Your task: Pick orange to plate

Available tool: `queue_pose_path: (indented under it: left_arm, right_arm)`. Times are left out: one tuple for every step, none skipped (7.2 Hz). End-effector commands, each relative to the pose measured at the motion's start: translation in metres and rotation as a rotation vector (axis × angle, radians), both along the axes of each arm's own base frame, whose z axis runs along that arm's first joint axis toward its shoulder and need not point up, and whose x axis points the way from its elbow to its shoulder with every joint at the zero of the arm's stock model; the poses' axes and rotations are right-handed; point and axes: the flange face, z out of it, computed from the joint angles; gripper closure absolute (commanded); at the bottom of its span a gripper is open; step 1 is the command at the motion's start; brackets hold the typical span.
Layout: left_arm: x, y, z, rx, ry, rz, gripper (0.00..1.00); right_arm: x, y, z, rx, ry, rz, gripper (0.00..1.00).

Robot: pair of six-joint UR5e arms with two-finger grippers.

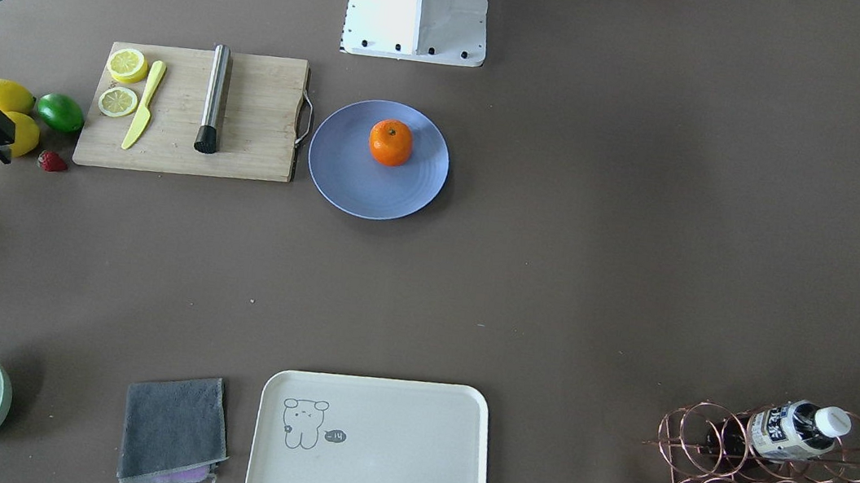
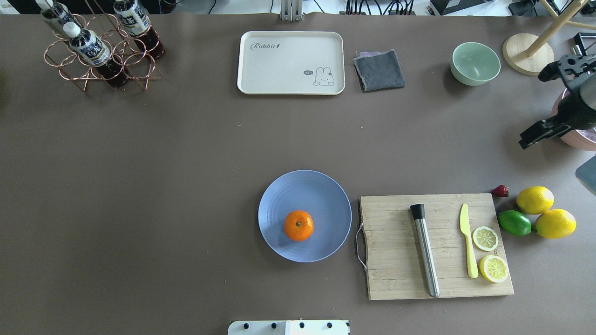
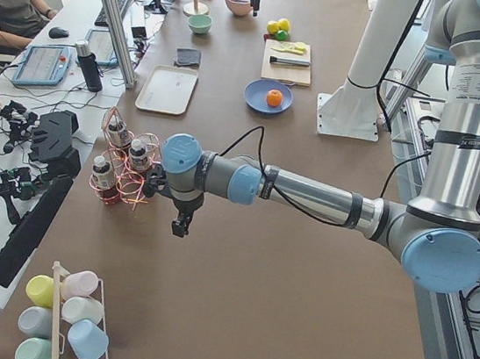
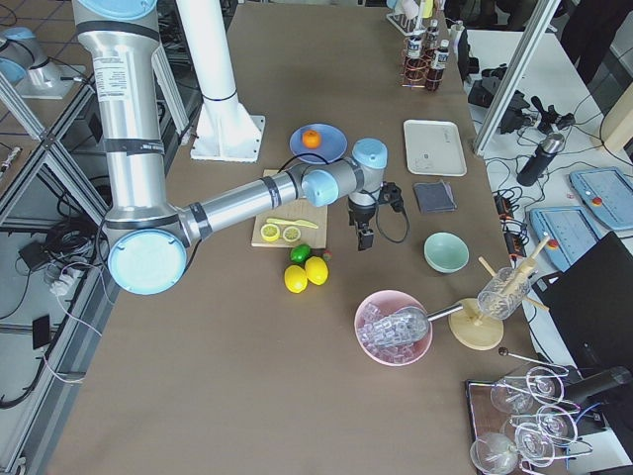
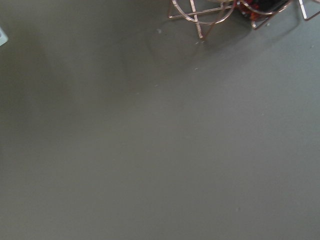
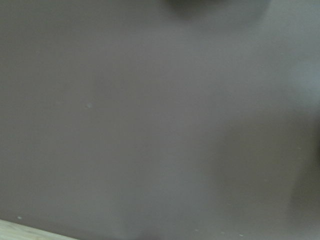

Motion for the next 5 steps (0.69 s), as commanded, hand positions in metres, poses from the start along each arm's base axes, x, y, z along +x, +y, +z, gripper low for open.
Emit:
queue_pose_path:
  left_arm:
    - [-0.050, 0.032, 0.036, -0.038, -0.035, 0.000, 0.03]
    - [-0.058, 0.046, 0.048, -0.052, -0.033, -0.018, 0.03]
    - [-0.061, 0.051, 0.051, -0.064, -0.031, -0.029, 0.02]
    - [-0.061, 0.050, 0.053, -0.050, -0.033, -0.026, 0.02]
    - [-0.061, 0.050, 0.055, -0.036, -0.030, -0.026, 0.02]
  right_arm:
    - [0.107, 0.013, 0.093, 0.016, 0.005, -0.054, 0.00]
    - [0.136, 0.019, 0.120, 0.019, 0.000, -0.064, 0.00]
    - [0.161, 0.022, 0.130, 0.024, -0.018, -0.050, 0.00]
    - [0.173, 0.023, 0.130, 0.025, -0.031, -0.030, 0.00]
    - [0.182, 0.023, 0.129, 0.027, -0.031, -0.012, 0.00]
